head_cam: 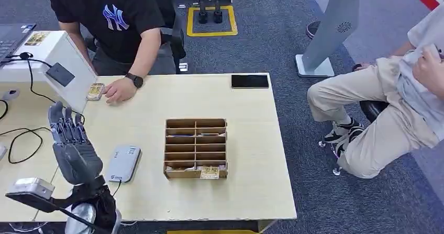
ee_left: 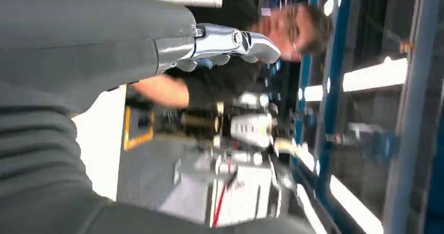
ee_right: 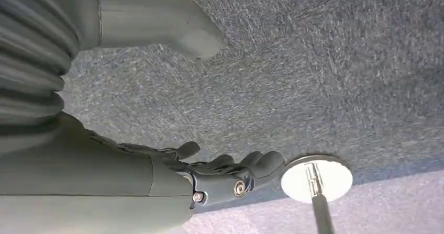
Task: Pass the card to the sensor for recognition and then transmit it.
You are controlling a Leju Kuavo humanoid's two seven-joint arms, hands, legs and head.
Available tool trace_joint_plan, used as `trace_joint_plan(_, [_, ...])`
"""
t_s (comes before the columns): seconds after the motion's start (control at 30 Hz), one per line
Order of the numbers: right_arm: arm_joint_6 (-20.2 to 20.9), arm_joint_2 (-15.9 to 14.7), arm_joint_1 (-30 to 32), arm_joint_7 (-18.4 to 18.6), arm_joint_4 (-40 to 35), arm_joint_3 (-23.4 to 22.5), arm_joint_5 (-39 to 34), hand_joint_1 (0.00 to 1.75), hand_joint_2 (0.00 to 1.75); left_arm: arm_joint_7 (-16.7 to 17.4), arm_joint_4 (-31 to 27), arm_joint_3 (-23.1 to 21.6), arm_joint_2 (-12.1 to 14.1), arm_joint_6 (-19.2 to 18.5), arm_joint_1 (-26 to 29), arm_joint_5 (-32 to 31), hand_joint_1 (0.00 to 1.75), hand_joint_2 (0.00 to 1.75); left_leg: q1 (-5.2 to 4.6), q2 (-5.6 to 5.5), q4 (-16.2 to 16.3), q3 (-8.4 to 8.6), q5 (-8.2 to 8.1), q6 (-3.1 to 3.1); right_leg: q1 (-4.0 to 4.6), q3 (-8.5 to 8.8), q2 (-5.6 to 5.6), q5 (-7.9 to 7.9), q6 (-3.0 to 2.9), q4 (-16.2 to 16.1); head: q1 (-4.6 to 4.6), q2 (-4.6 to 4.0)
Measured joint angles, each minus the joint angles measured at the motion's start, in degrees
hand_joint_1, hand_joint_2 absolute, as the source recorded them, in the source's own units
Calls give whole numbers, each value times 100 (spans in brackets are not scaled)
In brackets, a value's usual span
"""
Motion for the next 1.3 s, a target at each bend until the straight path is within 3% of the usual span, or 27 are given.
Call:
trace_joint_plan(0.1, [0, 0, 20, -4, 0, -4, -13, 0, 175, -61, -68, -212, 114, -551, 311, -399, 0, 175, 0, 1, 0, 0, -3, 3, 0, -1, 0, -2, 2, -1, 0, 0])
trace_joint_plan(0.23, [0, 0, 43, -9, 2, -4, -70, 0, 175, -127, -68, -484, 236, -845, 590, -939, 0, 175, 0, 1, 0, -1, -5, 5, 0, -3, 0, -5, 5, -2, 0, 0])
trace_joint_plan(0.4, [0, -33, 54, -46, 57, 11, -146, 0, 175, -149, 29, -1183, 759, -993, 671, -2683, 0, 175, 0, 2, -1, -1, -5, 6, 0, -3, 0, -5, 5, -2, 0, 0])
trace_joint_plan(0.43, [0, -39, 55, -46, 68, 18, -181, 0, 175, -98, 70, -1321, 844, -956, 669, -2836, 0, 0, 0, 2, 0, -1, -5, 6, 0, -3, 0, -4, 5, -2, -2, 0])
trace_joint_plan(0.53, [0, -63, 57, -44, 92, 28, -208, 0, 175, 122, 229, -1657, 1072, -878, 641, -3180, 0, 0, 0, 2, 0, -1, -5, 5, 0, -3, 0, -4, 5, -2, 0, 0])
trace_joint_plan(0.57, [0, -70, 57, -44, 94, 33, -210, 0, 175, 185, 295, -1744, 1121, -860, 615, -3252, 0, 175, 0, 2, 0, -1, -5, 5, 0, -3, 0, -4, 5, -2, 0, 0])
trace_joint_plan(0.83, [0, -77, 76, 37, 94, 122, -207, 0, 175, 757, 678, -2088, 1329, -422, 423, -4075, 0, 175, 0, 2, 0, -1, -5, 6, 0, -3, 0, -4, 5, -2, 0, 0])
trace_joint_plan(1.0, [0, -77, 92, 157, 94, 168, -175, 0, 175, 2051, 1156, -2269, 1368, 497, 195, -6213, 0, 175, 0, 1, 0, -2, -5, 6, 0, -2, -1, -4, 5, -2, 0, 0])
trace_joint_plan(1.3, [0, -77, 119, 203, 94, 223, -175, 0, 175, 2420, 1644, -2420, 1375, 701, 17, -6763, 0, 175, 0, 1, 0, -2, -5, 6, 0, -2, 0, -4, 5, -2, 0, 0])
